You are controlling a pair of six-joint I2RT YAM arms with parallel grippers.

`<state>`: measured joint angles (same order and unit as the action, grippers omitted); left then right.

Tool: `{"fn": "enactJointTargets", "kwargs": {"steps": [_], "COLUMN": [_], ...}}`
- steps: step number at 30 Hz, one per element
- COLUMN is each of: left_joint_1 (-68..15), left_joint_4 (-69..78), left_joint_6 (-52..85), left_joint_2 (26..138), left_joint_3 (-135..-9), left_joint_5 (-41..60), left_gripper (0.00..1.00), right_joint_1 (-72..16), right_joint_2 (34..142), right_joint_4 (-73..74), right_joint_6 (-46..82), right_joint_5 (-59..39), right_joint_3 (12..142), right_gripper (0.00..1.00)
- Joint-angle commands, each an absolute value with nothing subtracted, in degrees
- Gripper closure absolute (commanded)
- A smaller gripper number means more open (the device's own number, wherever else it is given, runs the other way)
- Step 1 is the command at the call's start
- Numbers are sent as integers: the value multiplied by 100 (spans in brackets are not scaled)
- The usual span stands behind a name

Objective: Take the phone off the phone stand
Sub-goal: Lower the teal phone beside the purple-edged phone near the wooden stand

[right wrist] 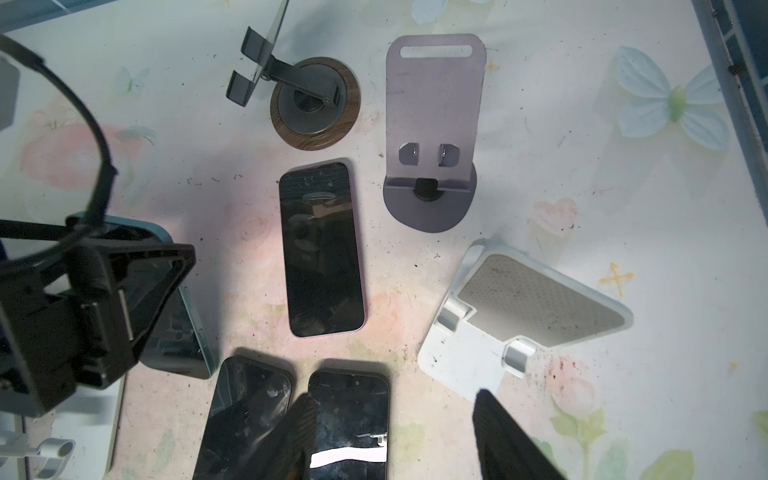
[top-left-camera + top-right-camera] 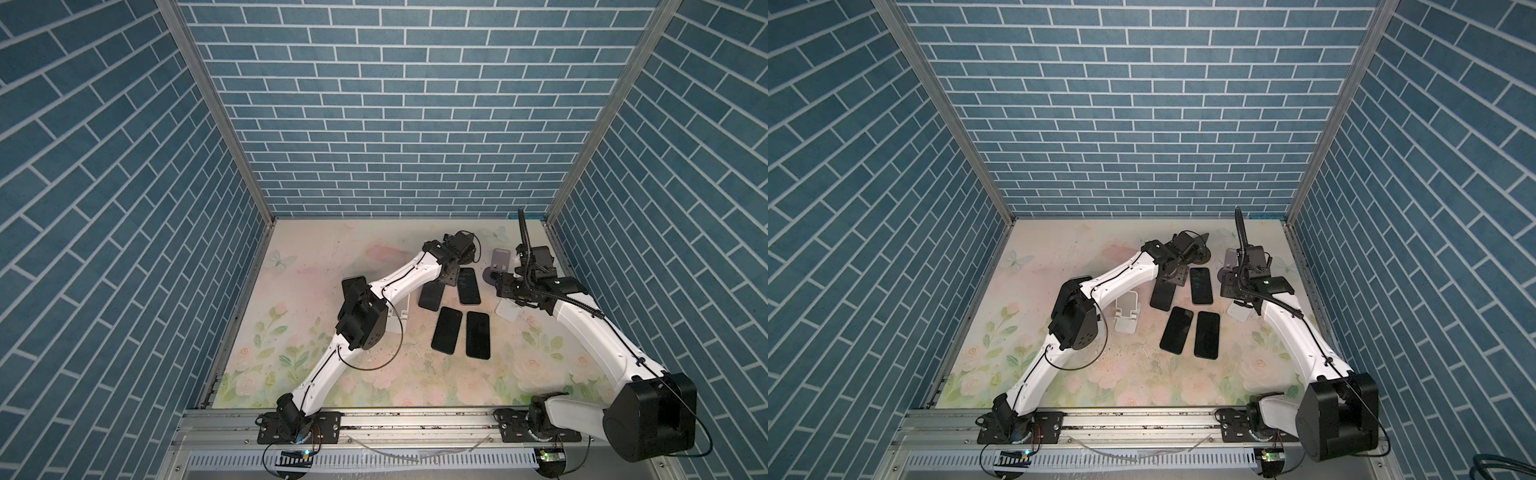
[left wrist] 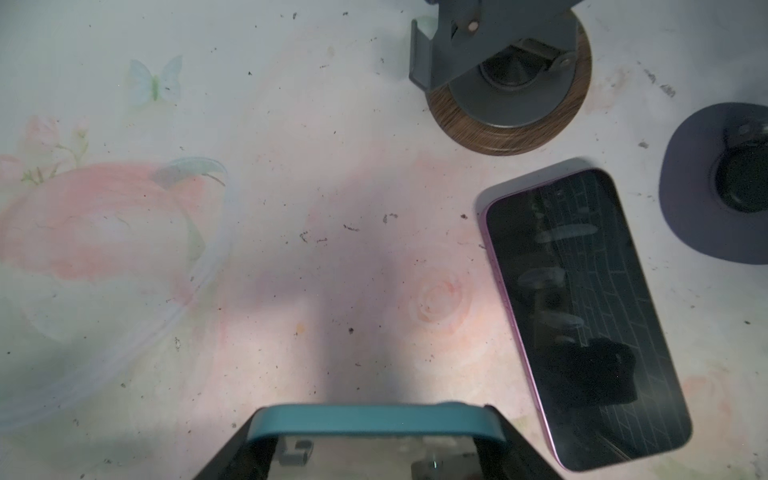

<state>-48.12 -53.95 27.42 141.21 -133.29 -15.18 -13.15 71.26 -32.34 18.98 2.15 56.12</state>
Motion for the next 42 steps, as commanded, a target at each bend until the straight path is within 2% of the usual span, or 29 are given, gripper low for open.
{"fn": "enactJointTargets", "kwargs": {"steps": [1, 20, 42], "left_joint_1": [-4755, -4685, -4649], "left_joint_4": [-5289, -4746, -4606], "left_joint_6": [2795, 2937, 2996], "left_joint_2": [14013, 13698, 13632], "left_joint_3": [-13101, -11986, -11681], "left_joint_5": [-1496, -1283, -994], "left_gripper": [44, 44, 42], "right_joint_1": [-1287, -1283, -1288], "right_joint_2": [7117, 7216, 7218], "right_joint_4": [-3229, -3245, -3287], "right_joint_6": [1714, 1775, 1802], "right_joint_5": [190, -9, -75], "right_joint_3": [5500, 5607, 5713], "right_gripper": [38, 38, 38]}}
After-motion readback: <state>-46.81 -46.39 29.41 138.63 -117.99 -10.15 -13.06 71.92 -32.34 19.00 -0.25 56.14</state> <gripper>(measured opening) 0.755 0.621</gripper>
